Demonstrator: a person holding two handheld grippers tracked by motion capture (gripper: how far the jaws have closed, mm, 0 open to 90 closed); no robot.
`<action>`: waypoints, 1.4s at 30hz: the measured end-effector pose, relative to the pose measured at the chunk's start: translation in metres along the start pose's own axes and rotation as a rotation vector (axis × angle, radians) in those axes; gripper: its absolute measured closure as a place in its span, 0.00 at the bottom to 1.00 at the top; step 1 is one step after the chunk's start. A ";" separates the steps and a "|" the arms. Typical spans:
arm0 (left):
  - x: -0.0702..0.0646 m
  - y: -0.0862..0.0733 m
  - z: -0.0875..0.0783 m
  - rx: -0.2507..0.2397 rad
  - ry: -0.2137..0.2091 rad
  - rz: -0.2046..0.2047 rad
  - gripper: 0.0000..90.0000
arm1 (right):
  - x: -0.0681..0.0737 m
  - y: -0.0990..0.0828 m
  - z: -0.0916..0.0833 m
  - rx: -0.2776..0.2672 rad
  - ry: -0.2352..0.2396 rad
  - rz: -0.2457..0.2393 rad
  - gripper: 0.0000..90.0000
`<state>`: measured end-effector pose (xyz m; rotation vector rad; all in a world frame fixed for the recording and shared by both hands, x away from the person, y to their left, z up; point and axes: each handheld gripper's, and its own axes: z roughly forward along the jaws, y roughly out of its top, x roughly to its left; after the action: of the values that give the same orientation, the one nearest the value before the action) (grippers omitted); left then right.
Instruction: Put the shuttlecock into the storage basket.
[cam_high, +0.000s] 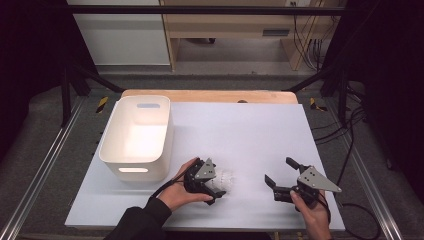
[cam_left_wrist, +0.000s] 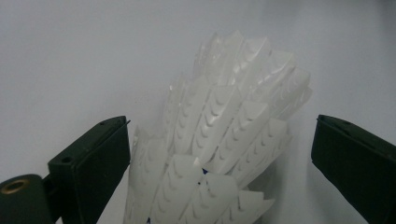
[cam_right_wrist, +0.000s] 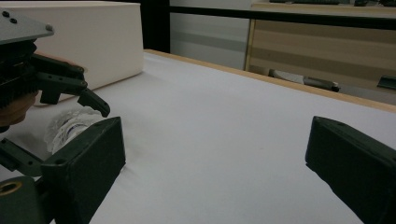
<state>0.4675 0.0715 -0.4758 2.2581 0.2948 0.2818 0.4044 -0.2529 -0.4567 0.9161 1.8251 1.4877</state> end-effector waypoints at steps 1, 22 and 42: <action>0.000 0.000 0.001 0.000 0.000 0.000 0.05 | 0.000 0.000 0.000 0.000 0.001 0.000 0.05; -0.001 0.004 0.009 0.001 -0.008 -0.011 0.06 | 0.001 0.000 0.001 0.006 0.004 0.003 0.05; -0.001 0.005 0.013 0.022 0.000 -0.030 0.16 | 0.001 -0.001 0.002 0.007 0.004 0.002 0.05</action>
<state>0.4707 0.0585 -0.4800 2.2736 0.3334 0.2638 0.4049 -0.2511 -0.4578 0.9190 1.8343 1.4861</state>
